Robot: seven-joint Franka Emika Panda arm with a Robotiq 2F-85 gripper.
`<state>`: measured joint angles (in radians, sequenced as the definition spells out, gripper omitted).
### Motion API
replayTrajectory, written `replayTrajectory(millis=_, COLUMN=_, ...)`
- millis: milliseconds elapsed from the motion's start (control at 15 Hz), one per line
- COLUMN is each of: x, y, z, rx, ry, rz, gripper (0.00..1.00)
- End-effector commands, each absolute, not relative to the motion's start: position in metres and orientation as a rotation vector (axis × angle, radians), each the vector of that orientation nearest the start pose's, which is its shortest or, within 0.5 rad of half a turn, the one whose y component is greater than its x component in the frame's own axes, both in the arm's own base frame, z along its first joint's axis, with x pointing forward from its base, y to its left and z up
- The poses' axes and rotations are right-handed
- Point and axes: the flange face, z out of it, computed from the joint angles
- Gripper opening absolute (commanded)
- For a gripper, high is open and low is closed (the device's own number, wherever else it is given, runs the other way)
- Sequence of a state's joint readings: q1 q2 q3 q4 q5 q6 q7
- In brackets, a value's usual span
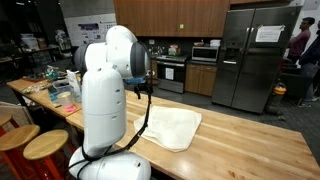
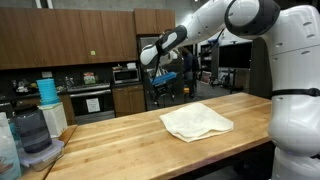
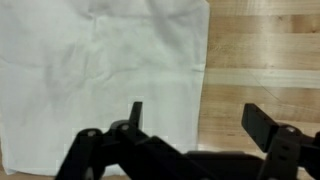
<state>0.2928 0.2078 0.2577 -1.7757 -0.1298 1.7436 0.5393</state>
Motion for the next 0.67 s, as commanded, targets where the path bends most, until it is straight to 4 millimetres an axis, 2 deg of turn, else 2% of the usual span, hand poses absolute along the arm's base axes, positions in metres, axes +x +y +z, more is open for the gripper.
replayTrajectory(millis=0, x=0.514, y=0.293, z=0.427, rx=-3.312, ry=-0.083, rz=0.270, gripper=1.00)
replayTrajectory(millis=267, x=0.517, y=0.295, z=0.430, rx=-3.333, ry=-0.060, rz=0.232, gripper=1.00)
replayTrajectory(millis=600, x=0.542, y=0.280, z=0.418, rx=-3.332, ry=-0.010, rz=0.214, gripper=1.00)
